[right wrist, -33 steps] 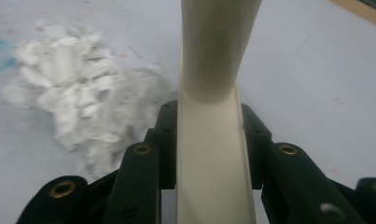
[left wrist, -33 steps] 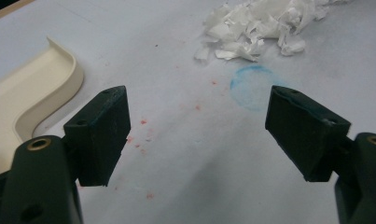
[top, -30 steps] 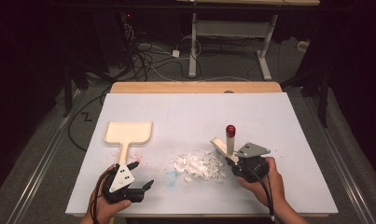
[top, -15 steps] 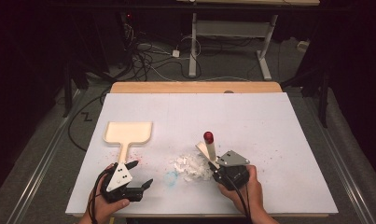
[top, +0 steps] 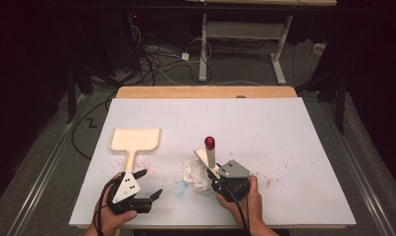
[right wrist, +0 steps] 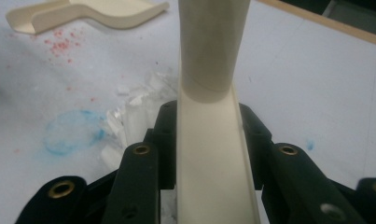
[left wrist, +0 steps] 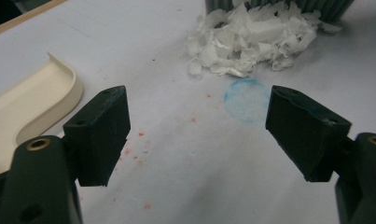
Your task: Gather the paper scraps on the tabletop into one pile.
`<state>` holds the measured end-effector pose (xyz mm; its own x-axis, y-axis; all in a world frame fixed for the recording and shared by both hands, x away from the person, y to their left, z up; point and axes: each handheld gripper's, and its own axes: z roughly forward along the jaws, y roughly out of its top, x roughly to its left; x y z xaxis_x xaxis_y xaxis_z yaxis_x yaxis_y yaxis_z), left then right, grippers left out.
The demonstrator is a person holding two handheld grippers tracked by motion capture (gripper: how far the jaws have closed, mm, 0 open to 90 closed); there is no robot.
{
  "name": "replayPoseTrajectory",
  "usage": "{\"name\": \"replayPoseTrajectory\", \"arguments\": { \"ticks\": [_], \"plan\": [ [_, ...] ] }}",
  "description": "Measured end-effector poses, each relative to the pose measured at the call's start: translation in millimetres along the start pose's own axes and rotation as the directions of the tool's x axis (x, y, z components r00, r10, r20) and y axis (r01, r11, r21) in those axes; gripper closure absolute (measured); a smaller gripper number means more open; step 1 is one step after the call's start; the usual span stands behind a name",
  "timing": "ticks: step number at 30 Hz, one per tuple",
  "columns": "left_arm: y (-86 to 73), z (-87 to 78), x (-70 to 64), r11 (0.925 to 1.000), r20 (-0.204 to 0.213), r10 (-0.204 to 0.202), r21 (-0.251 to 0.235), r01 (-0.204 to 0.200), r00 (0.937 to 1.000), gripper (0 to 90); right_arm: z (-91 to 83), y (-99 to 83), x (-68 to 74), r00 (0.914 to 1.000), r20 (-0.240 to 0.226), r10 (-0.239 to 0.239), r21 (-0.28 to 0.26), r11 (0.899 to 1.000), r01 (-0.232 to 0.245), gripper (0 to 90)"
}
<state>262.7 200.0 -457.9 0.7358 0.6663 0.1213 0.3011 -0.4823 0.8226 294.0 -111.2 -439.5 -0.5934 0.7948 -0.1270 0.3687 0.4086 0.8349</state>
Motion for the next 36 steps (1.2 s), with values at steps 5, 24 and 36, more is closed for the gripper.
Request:
{"name": "replayPoseTrajectory", "arguments": {
  "ticks": [5,24,36],
  "plan": [
    [0.2,-0.5,-0.2,1.0000,0.001,0.000,-0.004,0.000,1.0000,20.9,-4.4,1.3,-6.9,0.9990,0.017,0.042,-0.045,0.998,-0.041,67.6],
    [-1.4,-0.5,1.5,0.9998,-0.020,0.014,0.016,-0.014,0.9997,20.9,-82.7,1.0,-88.2,0.9844,-0.157,-0.078,-0.043,0.996,0.072,67.6],
    [0.3,0.0,-1.5,0.9996,-0.056,0.023,0.017,-0.022,0.9982,18.7,-95.6,-29.9,-77.8,0.9099,-0.377,-0.173,0.044,0.978,0.204,67.7]
  ]
}}
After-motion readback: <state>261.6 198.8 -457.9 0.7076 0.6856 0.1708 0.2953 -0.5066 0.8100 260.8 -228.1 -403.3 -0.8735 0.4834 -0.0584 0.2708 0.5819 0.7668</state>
